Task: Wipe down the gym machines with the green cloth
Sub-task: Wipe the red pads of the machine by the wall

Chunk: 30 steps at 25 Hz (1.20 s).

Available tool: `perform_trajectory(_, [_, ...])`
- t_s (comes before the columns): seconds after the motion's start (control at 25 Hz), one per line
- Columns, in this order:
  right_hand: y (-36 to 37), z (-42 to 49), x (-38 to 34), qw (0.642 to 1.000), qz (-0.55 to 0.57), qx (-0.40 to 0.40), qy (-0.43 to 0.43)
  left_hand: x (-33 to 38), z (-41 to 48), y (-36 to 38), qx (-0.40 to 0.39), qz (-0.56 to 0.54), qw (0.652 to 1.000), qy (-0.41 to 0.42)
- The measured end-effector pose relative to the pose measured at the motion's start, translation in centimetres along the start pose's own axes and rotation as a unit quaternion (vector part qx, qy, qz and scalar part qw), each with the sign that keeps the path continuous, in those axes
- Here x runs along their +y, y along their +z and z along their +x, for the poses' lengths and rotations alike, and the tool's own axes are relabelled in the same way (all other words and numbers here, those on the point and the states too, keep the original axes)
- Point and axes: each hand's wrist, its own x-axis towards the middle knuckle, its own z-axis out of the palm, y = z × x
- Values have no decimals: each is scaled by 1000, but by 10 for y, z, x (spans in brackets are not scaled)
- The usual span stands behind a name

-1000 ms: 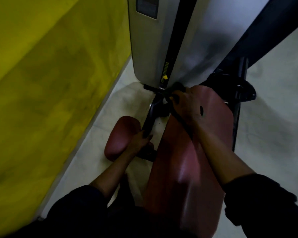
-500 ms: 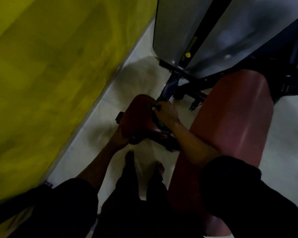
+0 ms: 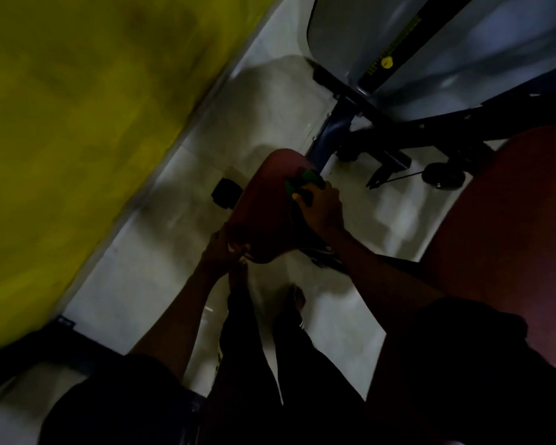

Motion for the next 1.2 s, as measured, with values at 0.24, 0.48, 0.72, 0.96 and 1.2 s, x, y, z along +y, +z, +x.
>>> perform_trajectory(0.24, [64, 13, 4, 995, -61, -69, -45, 1, 1, 25, 53, -56, 997, -24])
perform_trajectory(0.48, [65, 22, 20, 972, -140, 8, -190, 5, -11, 39, 105, -51, 993, -1])
perform_trajectory(0.72, [64, 69, 22, 959, -149, 77, -228, -9, -9, 47, 131, -55, 989, 34])
perform_trajectory(0.96, [80, 46, 18, 927, -122, 129, -331, -16, -9, 55, 155, -73, 984, 40])
perform_trajectory(1.2, [89, 38, 2, 853, -194, 73, -479, -31, -16, 70, 188, -209, 959, -31])
